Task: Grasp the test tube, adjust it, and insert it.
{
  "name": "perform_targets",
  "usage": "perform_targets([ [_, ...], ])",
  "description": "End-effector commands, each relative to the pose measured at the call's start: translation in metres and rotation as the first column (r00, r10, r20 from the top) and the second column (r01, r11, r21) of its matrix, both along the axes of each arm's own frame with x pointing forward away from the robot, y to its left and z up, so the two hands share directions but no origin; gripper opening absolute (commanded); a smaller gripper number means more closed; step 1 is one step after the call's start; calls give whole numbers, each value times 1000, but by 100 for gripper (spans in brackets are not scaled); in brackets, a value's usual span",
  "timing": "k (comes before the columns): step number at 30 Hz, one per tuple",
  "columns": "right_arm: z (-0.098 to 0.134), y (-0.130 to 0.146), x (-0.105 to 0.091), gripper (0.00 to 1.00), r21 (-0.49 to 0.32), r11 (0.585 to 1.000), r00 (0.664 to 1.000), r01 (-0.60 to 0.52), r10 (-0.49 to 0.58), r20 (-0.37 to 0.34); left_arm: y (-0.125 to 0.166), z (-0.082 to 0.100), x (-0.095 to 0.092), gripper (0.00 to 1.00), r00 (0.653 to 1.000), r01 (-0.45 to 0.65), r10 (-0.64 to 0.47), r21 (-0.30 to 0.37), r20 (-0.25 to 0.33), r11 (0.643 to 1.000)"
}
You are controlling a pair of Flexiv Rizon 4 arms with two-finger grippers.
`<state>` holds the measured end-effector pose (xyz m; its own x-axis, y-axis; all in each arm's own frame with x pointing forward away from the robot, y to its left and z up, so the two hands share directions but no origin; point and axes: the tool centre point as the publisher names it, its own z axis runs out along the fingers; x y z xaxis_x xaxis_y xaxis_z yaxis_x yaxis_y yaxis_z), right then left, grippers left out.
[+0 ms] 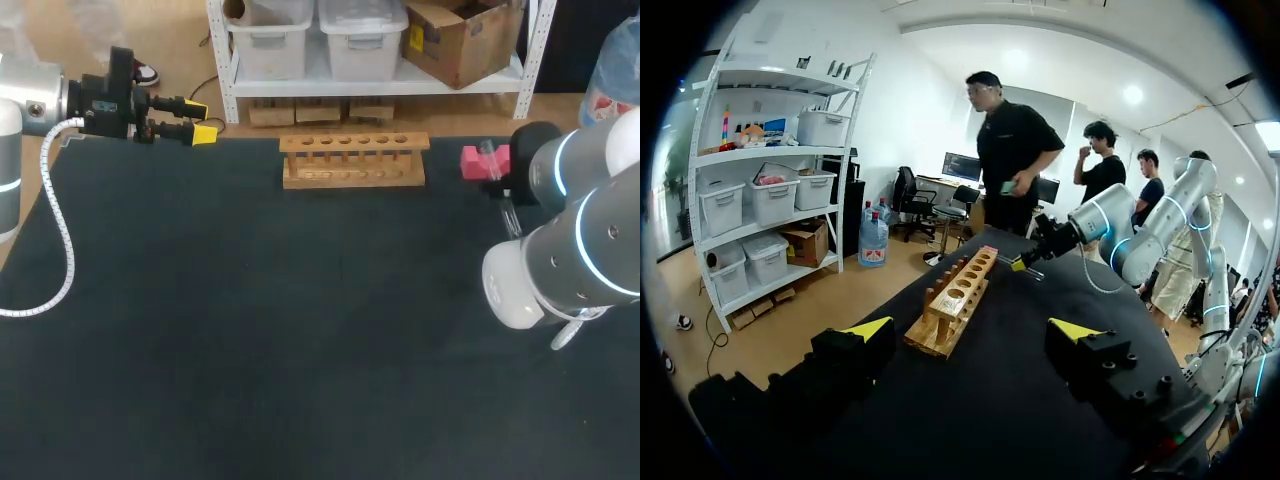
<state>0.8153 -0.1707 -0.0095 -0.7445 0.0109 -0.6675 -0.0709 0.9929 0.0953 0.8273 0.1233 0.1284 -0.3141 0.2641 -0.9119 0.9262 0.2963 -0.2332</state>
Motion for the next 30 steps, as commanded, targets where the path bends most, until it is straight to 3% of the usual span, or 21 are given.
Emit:
perform_targets([
  [1,9,5,-4,0,-21,999,999,30,-30,12,0,-1,0,100,1000,1,-1,-2,3,1000],
  [17,76,48,-24,0,-54,995,995,80,-77,63,0,-1,0,100,1000,1,-1,-2,3,1000],
  [22,98,70,-25,0,-90,992,994,87,-80,80,0,-1,0,100,1000,1,-1,-2,3,1000],
  [30,121,93,-23,0,-79,991,989,107,-98,110,0,-1,0,100,1000,1,-1,-2,3,1000],
])
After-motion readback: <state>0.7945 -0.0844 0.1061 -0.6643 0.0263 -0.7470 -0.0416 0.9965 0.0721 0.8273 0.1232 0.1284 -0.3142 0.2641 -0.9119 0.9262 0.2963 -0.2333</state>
